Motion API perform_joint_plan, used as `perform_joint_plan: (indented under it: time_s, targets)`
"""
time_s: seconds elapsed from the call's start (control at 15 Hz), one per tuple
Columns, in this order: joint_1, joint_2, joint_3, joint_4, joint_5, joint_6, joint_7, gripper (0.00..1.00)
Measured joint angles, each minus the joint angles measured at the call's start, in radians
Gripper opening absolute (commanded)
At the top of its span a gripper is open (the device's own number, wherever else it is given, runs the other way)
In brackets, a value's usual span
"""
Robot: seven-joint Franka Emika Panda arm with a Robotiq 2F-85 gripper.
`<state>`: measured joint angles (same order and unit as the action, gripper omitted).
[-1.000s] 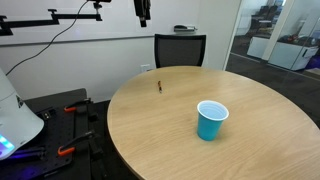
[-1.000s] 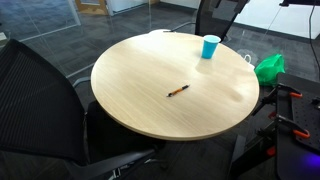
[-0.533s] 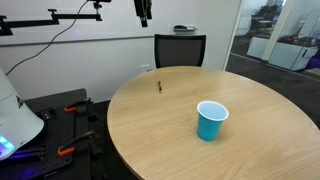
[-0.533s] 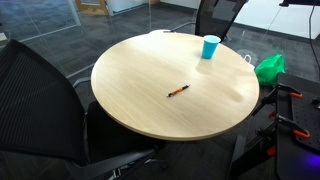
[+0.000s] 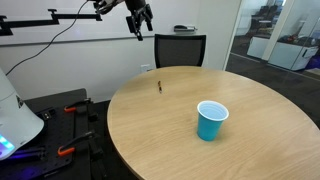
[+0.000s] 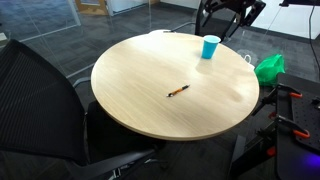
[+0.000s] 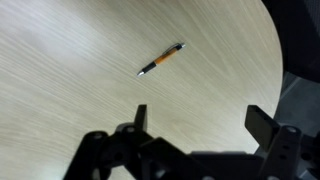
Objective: Put the pen into the cup.
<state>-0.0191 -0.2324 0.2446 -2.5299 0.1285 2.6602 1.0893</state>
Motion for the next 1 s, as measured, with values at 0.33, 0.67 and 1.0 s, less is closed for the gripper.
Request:
perform_joint_plan:
  time_s: [0.33, 0.67, 1.0]
  targets:
    - [0.005, 0.105, 0.010, -0.011, -0.055, 0.010, 0.174, 1.00]
    - [0.040, 0.299, -0.037, 0.039, -0.001, 0.189, 0.179, 1.00]
    - [0.145, 0.502, -0.154, 0.163, -0.060, 0.194, 0.289, 1.00]
